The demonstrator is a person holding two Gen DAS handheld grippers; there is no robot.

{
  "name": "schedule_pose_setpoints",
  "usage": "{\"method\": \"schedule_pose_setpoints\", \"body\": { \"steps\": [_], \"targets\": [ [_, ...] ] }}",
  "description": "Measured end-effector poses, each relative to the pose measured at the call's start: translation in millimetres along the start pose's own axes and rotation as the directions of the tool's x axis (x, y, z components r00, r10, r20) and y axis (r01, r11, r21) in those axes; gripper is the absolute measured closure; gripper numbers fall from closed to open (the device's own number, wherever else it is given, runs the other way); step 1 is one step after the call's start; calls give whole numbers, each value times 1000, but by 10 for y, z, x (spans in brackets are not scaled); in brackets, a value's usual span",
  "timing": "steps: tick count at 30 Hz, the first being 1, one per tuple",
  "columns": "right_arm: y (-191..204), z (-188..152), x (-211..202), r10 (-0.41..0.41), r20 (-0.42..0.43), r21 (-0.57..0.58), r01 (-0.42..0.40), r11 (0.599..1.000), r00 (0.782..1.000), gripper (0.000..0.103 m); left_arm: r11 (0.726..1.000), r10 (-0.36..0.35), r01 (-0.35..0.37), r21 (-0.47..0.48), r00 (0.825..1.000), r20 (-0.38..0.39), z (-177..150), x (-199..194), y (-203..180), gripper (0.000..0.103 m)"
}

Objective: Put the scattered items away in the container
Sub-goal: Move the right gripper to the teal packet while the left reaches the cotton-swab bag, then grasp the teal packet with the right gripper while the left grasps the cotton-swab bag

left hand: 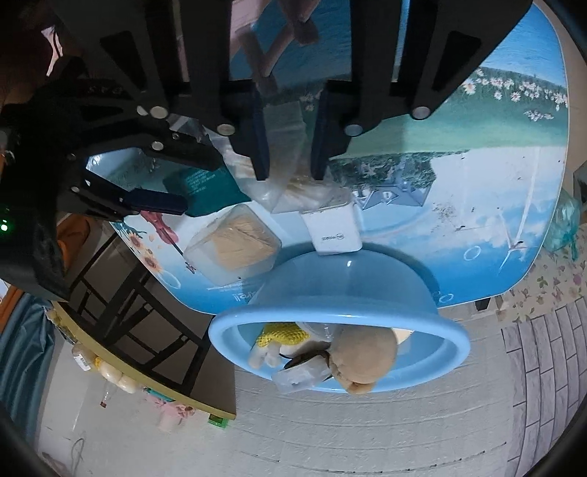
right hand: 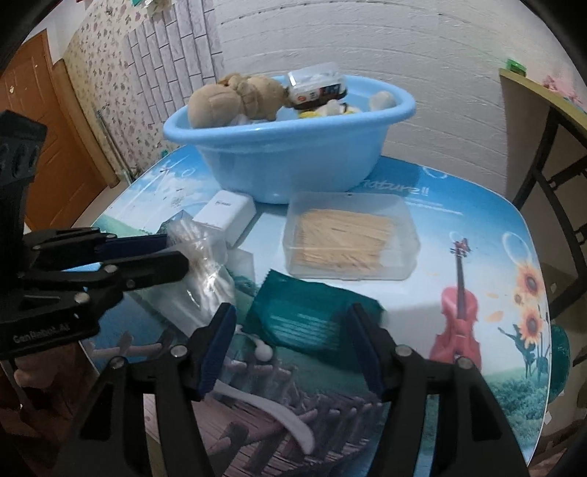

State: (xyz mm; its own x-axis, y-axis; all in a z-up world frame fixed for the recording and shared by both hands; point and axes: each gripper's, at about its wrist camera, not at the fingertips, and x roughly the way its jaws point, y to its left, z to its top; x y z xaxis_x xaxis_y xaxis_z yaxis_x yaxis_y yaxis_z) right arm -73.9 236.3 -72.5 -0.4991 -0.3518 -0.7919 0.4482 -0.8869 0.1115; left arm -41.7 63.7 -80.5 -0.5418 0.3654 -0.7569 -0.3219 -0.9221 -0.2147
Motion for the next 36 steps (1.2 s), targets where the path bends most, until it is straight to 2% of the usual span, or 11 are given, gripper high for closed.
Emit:
{"method": "schedule_pose_setpoints", "body": {
  "steps": [6,9,16,19,20,21,23,26,29,36],
  "targets": [
    [-18,-49,56,-44,-17,18,44,999,999,40,1000,26,-26,-6,1000,-4,-125,-64,108,88],
    [-63,-62,70,-49,-19,40,50,998,999,34,999,47,-48,-21,999,-18,-202,-75,191,89],
    [-109,-85,68,-56,-10,63,57,996,998,32,994,82,-82,-77,997,-12,-292,-146,382,89],
    [-124,-96,56,-59,-8,72,59,996,998,32,993,84,-84,-81,996,-4,-286,-157,370,85],
    [-140,-96,46,-57,-9,82,57,995,998,32,993,86,-86,-77,996,-4,-286,-155,359,78],
    [-159,-96,37,-53,-11,94,53,994,999,32,993,96,-96,-72,995,-2,-285,-156,346,65],
    [-214,-95,7,-38,-9,129,39,991,999,32,992,115,-114,-63,993,18,-276,-174,313,50],
    [-300,-92,-45,-60,4,159,59,985,998,32,991,130,-127,-51,990,57,-242,-211,267,32],
    [-380,-112,-17,-90,-15,171,91,981,996,32,992,120,-117,-41,990,73,-202,-211,235,28],
    [-428,-114,-23,-117,-19,166,119,979,993,32,994,101,-102,24,994,41,-153,-33,93,27]
  ]
}}
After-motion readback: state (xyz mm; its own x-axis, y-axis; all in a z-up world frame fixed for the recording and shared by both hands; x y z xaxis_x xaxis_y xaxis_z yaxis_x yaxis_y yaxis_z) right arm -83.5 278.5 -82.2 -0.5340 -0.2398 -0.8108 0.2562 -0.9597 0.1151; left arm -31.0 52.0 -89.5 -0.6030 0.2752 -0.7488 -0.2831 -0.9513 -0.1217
